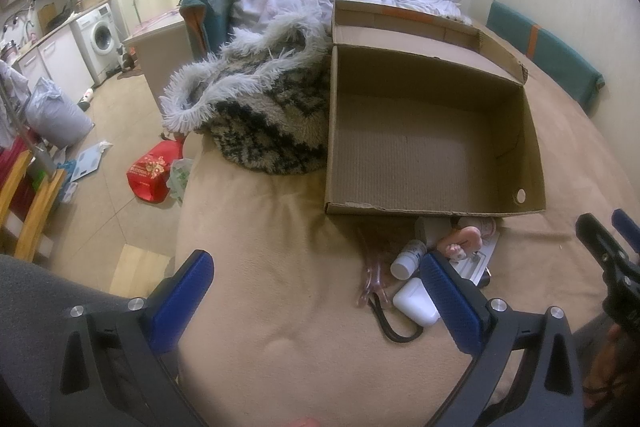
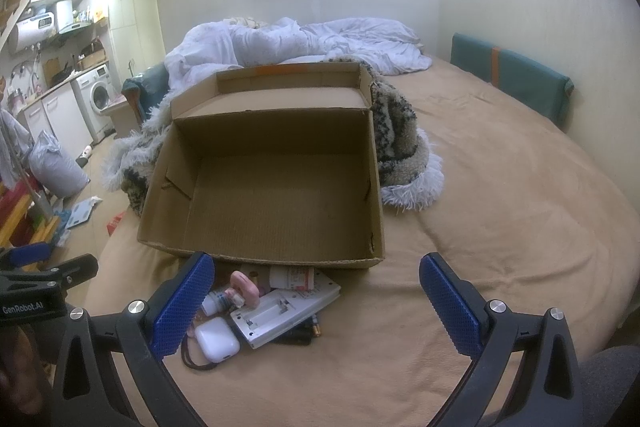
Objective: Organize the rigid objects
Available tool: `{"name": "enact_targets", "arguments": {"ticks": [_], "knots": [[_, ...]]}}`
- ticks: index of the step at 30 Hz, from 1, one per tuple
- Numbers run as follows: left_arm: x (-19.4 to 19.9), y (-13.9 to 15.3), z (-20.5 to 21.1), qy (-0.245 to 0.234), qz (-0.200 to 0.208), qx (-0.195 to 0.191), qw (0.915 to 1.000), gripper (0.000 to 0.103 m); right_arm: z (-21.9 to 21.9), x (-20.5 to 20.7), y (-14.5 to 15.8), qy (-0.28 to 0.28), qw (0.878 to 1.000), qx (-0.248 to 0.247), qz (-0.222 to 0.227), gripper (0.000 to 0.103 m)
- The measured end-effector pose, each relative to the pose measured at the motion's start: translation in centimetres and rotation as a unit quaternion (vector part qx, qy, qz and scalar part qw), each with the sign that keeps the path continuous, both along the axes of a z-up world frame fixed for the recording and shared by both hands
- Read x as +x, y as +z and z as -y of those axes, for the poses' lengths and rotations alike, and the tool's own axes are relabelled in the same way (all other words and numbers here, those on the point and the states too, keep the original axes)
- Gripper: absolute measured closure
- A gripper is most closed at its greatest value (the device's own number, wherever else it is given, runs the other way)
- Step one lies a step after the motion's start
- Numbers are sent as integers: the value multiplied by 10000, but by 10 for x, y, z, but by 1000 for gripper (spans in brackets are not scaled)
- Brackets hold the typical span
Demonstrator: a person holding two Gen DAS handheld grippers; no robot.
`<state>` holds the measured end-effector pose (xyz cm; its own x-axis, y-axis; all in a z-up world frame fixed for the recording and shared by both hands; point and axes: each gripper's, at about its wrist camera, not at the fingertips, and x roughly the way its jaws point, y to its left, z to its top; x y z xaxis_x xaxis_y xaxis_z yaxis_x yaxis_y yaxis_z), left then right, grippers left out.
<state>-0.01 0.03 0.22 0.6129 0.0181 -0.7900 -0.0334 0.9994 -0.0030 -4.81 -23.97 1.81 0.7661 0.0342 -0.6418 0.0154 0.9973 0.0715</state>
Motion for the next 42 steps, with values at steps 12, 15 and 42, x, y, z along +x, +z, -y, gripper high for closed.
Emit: {"name": "enact_targets", "arguments": {"ticks": [12,15,42], "knots": [[0,0,0,-6,1,0,10000,0,-1,0,0,4,10000,-9,-9,0],[0,0,0,-7,0,2,10000,0,-1,0,-1,7,10000,-9,-10,0],[8,-2,-5,34,-177,60,9998,0,-2,12,-5,363,9980,296,-420,0]]}}
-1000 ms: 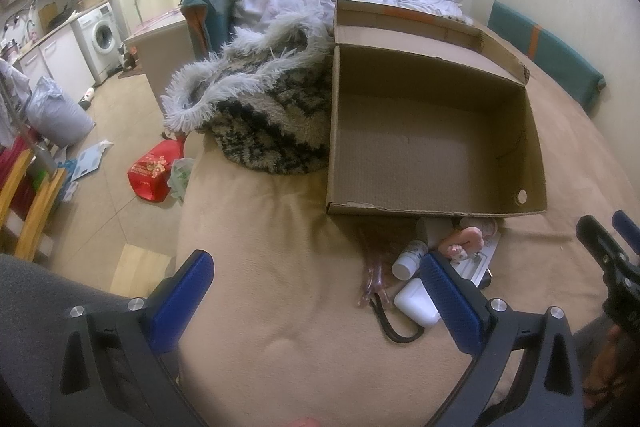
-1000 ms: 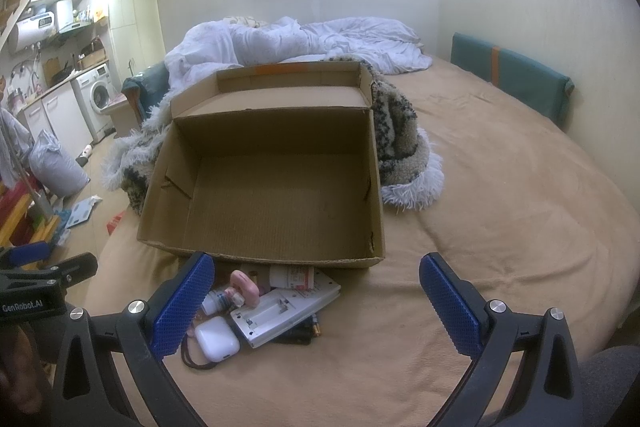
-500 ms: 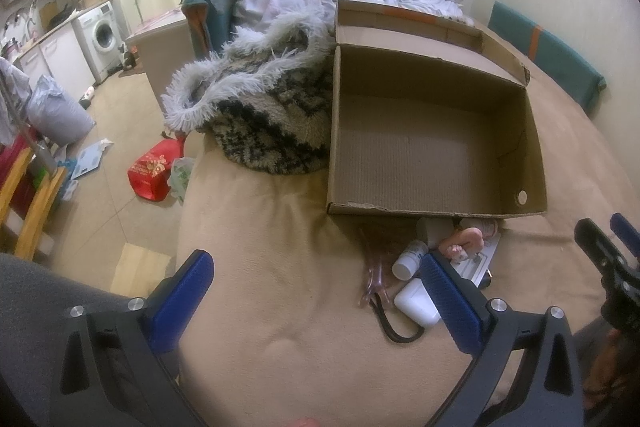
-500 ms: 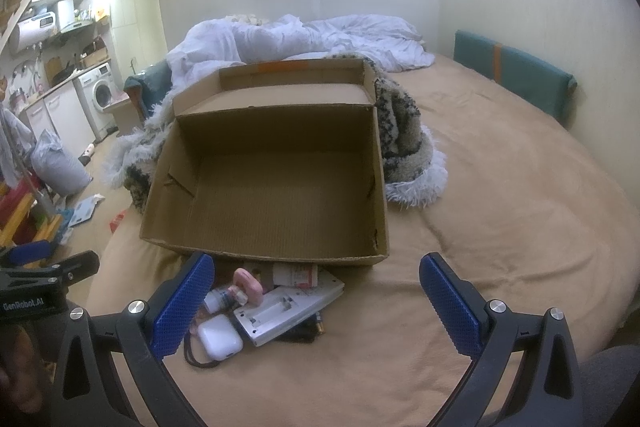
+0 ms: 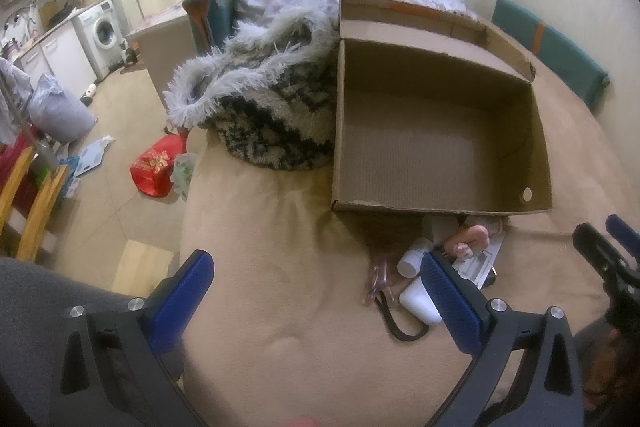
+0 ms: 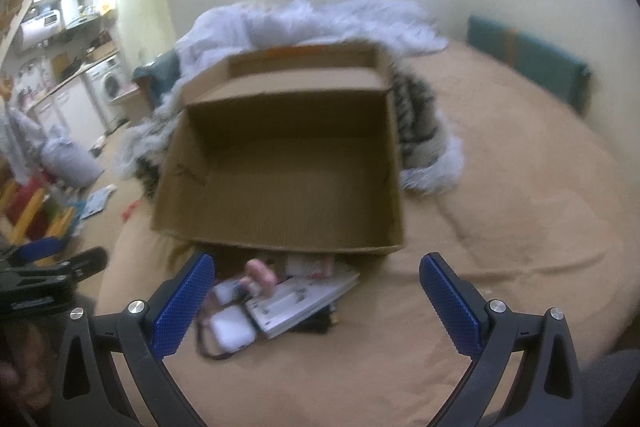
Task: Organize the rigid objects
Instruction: 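Reach both grippers down toward the pile of items beside the box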
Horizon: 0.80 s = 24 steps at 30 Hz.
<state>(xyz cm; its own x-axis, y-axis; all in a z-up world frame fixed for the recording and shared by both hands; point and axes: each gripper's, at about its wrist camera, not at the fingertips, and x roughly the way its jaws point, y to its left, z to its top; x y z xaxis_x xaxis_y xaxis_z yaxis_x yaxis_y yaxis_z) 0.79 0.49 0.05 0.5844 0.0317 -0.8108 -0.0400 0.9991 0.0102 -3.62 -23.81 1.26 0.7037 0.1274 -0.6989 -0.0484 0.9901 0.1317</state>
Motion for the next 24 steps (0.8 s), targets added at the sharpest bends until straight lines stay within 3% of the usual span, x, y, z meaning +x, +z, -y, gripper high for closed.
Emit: {"name": "enact_targets", "arguments": {"ticks": [9,14,18,20,24], "knots": [[40,5,6,-196,-375,217,9989,0,-2,37,-8,296,9969,344,-637,0],[66,-7,13,-456,-718,277,9960,0,4,53,-21,297,9923,699,-975,0],[75,-31,6,-323,-1075,-105,9936,0,10,65,-37,99,9871,896,-1321,0],[77,-46,2,-250,-1320,-267,9906,5,7,70,-47,163,9836,989,-1498,0],[77,-54,-9,-77,-1513,-479,9873,7,-10,79,-65,408,9775,1055,-1781,9]]}}
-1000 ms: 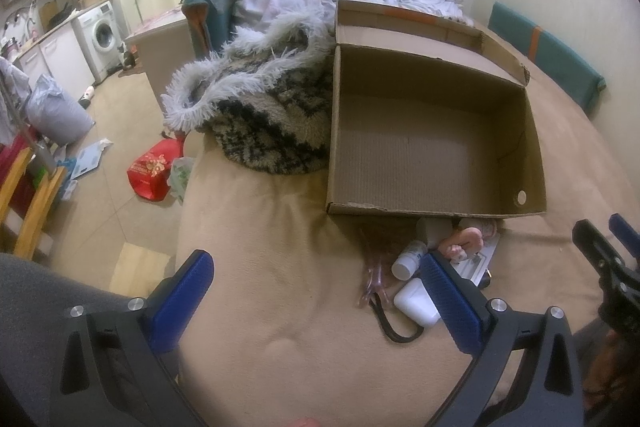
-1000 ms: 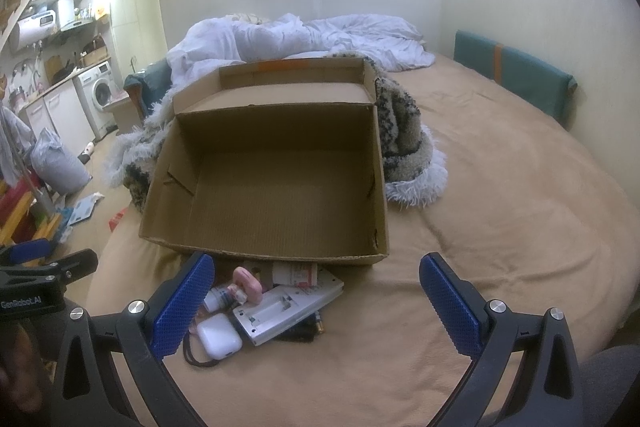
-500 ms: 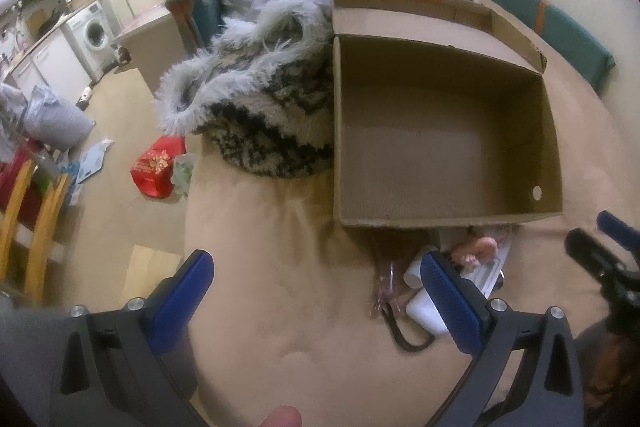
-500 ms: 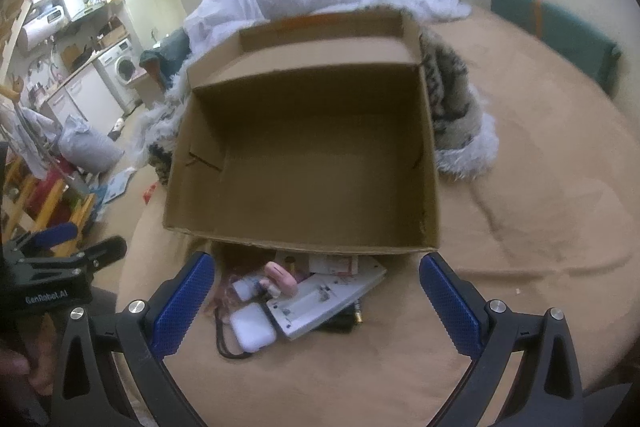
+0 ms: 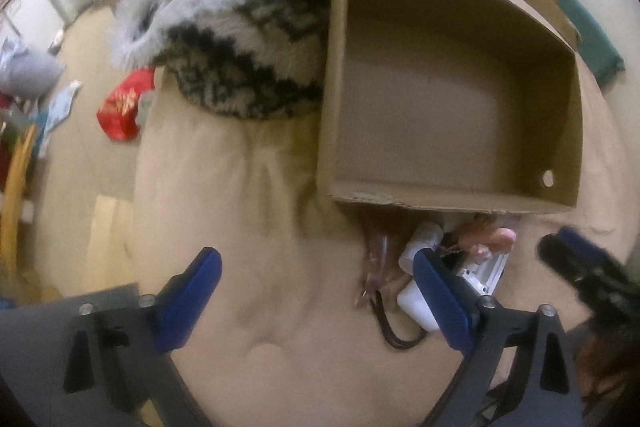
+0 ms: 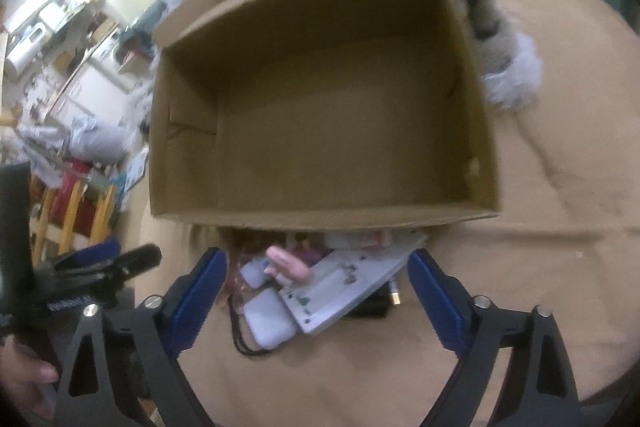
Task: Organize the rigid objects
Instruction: 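Reach both grippers down toward the pile of items beside the box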
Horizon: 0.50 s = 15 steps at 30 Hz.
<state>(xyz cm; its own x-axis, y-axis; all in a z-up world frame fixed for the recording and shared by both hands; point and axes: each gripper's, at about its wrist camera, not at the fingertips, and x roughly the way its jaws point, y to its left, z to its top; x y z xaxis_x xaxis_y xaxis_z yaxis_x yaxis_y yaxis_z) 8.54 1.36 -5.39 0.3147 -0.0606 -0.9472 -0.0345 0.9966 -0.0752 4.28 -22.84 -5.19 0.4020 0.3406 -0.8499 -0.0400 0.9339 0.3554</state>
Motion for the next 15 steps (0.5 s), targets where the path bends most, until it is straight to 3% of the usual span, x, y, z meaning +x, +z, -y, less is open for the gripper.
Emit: {"name": "enact_targets", "arguments": {"ticks": [8,11,12,15], "knots": [[0,-4,-9,207,-93,-49,9997,7,-37,18,-29,387,9987,-183,-263,22],[1,-3,-11,249,-112,-38,9996,7,-45,22,-34,456,9983,-219,-297,48],[1,-3,-11,259,-111,-30,9996,7,-46,21,-35,494,9980,-242,-301,64],[2,-4,-13,283,-114,0,9995,7,-45,18,-32,538,9979,-231,-271,78]]}}
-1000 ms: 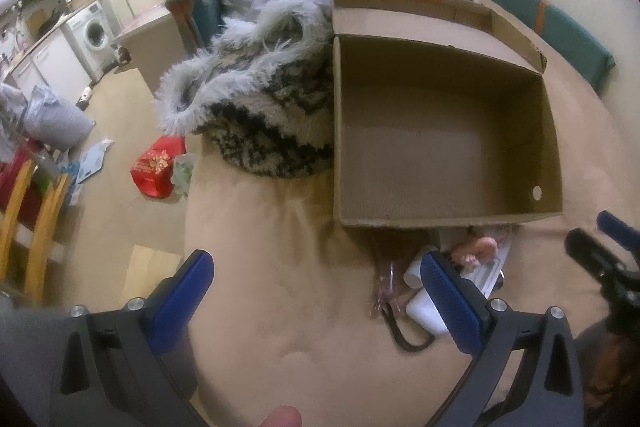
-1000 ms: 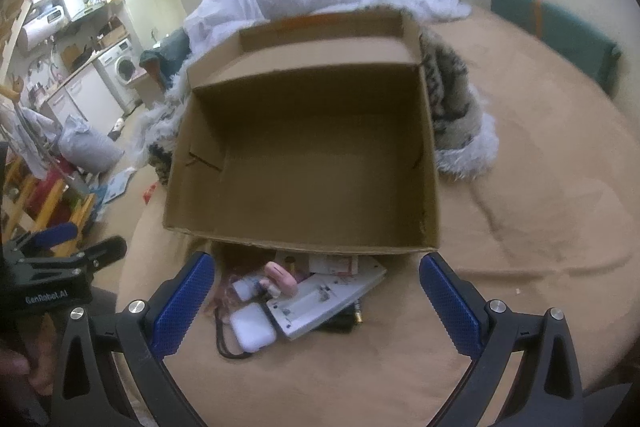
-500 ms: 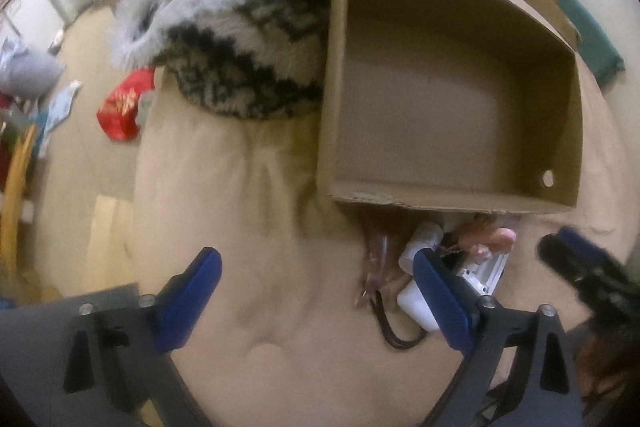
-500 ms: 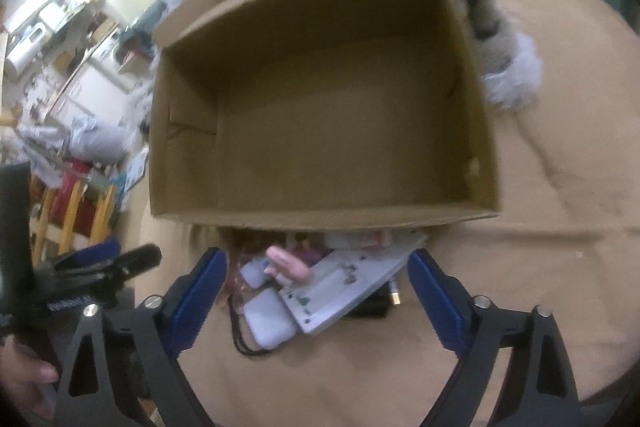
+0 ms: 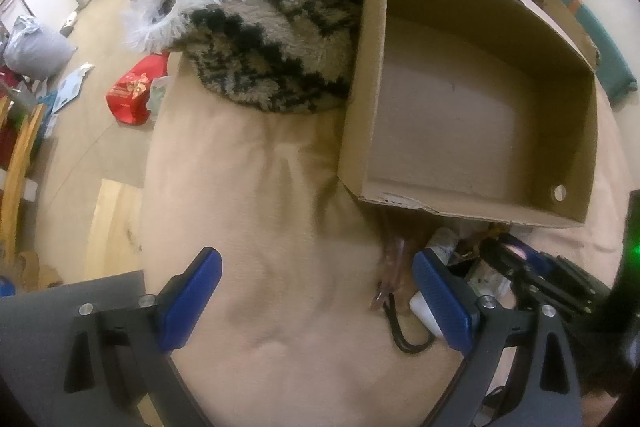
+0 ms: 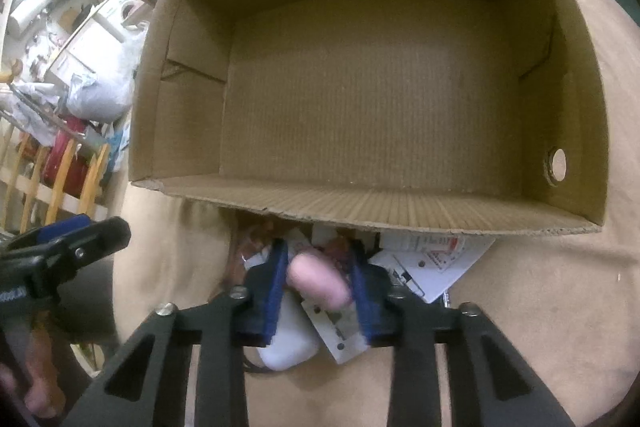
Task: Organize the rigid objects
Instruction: 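Reach both grippers down toward the pile of items beside the box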
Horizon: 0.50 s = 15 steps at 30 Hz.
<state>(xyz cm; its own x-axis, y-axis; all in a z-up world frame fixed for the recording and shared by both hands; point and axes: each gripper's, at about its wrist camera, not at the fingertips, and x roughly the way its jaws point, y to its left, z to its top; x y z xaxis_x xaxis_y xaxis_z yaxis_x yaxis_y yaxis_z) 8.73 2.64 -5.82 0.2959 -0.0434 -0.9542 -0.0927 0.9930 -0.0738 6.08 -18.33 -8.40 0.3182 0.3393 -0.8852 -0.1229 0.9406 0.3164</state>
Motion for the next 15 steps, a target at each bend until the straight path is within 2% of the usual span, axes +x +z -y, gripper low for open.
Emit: {"name": "enact_targets", "arguments": {"ticks": [2,5,10,13,15], "knots": [[1,-1,-1,5,-19,-23,10000,13,2,-4,7,32,10000,-3,71,85],[2,-6,-3,49,-105,-29,9999,15,11,-11,21,48,9997,215,111,98],[3,-6,-8,156,-65,-31,9999,16,28,-24,47,111,9987,402,285,100],[5,-11,-8,206,-173,-41,9996,16,34,-24,45,69,9989,360,278,100],[6,-13,-8,221,-212,-38,9995,16,44,-20,37,-64,9982,583,134,100]]}}
